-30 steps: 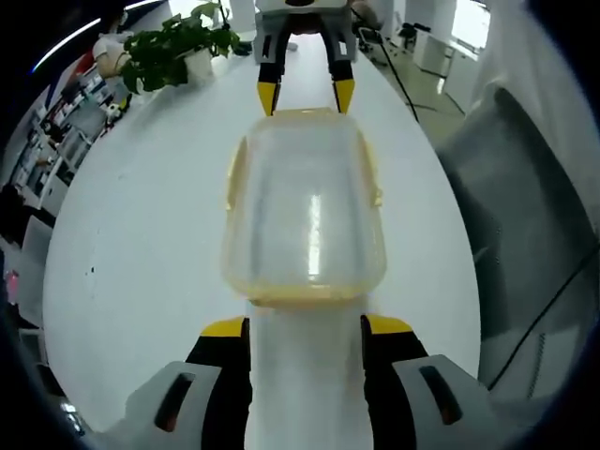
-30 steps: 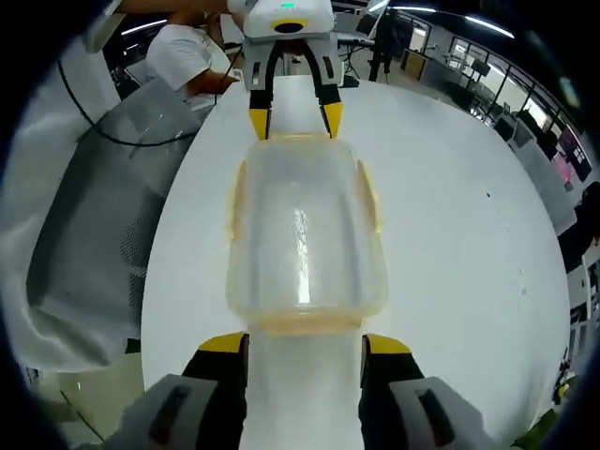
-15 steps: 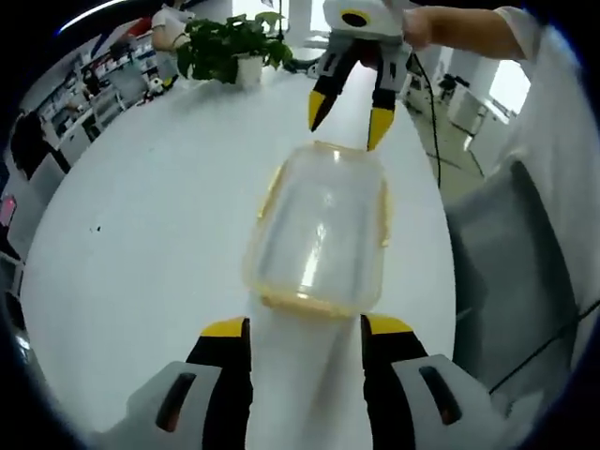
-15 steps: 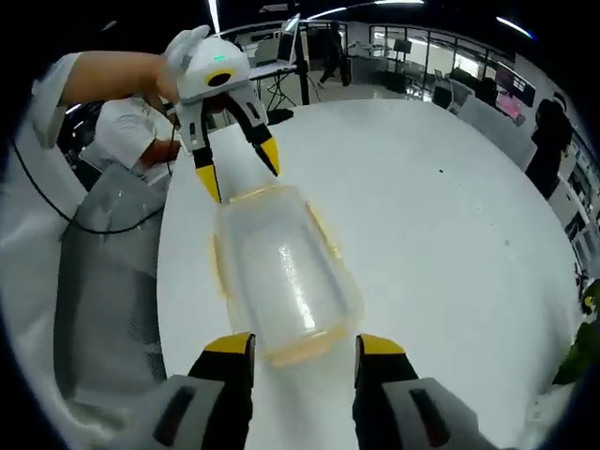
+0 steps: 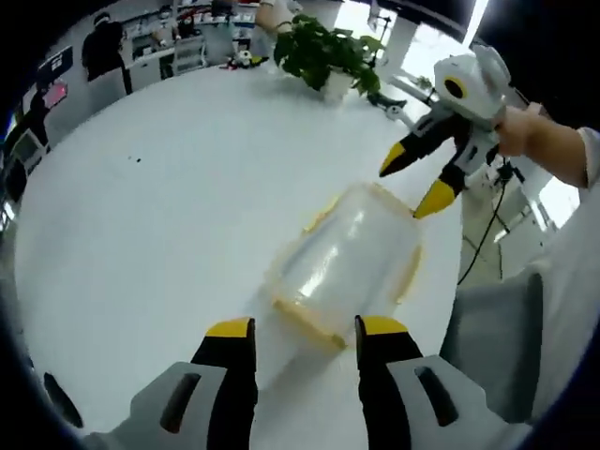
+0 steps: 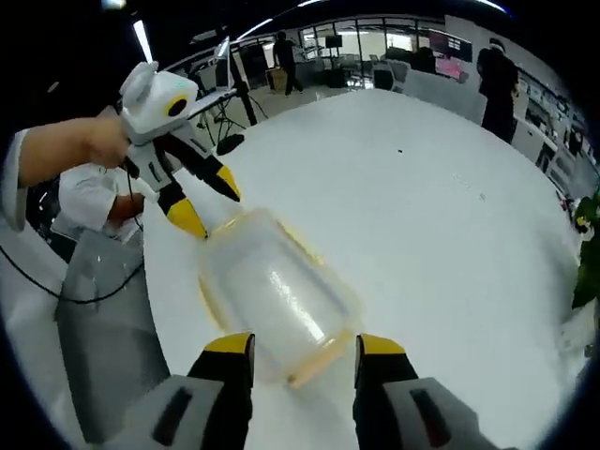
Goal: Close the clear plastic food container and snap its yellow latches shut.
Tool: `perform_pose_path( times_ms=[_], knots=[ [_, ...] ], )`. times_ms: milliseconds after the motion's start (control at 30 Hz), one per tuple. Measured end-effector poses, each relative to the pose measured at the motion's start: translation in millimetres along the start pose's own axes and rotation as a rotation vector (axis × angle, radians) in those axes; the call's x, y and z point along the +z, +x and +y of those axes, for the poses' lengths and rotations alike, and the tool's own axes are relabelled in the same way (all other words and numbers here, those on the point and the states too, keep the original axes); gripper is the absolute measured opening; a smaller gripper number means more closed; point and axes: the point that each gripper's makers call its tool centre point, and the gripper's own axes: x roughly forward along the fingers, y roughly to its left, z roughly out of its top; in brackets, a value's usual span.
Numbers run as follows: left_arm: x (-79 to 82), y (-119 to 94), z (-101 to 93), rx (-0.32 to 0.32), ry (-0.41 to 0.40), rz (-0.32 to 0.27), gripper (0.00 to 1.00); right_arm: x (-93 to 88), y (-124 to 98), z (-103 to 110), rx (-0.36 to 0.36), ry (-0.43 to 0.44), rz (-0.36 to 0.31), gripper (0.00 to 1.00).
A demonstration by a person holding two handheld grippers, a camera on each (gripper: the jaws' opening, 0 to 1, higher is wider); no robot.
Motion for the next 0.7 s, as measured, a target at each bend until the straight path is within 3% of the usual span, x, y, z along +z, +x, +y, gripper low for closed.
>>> perform_pose_path(
  times_ms=[133,300,467,567,700],
  knots=[
    [-5.5,6.4,-7.2,-0.023,-0.126,0.003,0.46,-1.9,2.1,-4.5,-0.028,0.105,0.000,0.46],
    [-11.0,11.2,-6.6,0.011,-0.140,0.010,0.47,-3.9,6.7,-3.8,-0.020,0.178,0.007,0.42],
    [-7.3,16.8,-16.3,-0.013,-0.186,-0.009,0.45,-9.4,14.8,-0.1,-0.023,0.180,0.036,0.46],
    [-6.0,21.4,-20.6,-0.029,-0.223,-0.015,0.44,-9.1,17.9,7.5,0.013,0.216,0.032,0.46],
    [-9.0,24.5,-18.3,0.001,-0.212,0.008,0.39,-10.4,21.1,8.2,-0.001,0.202,0.041,0.44]
  ],
)
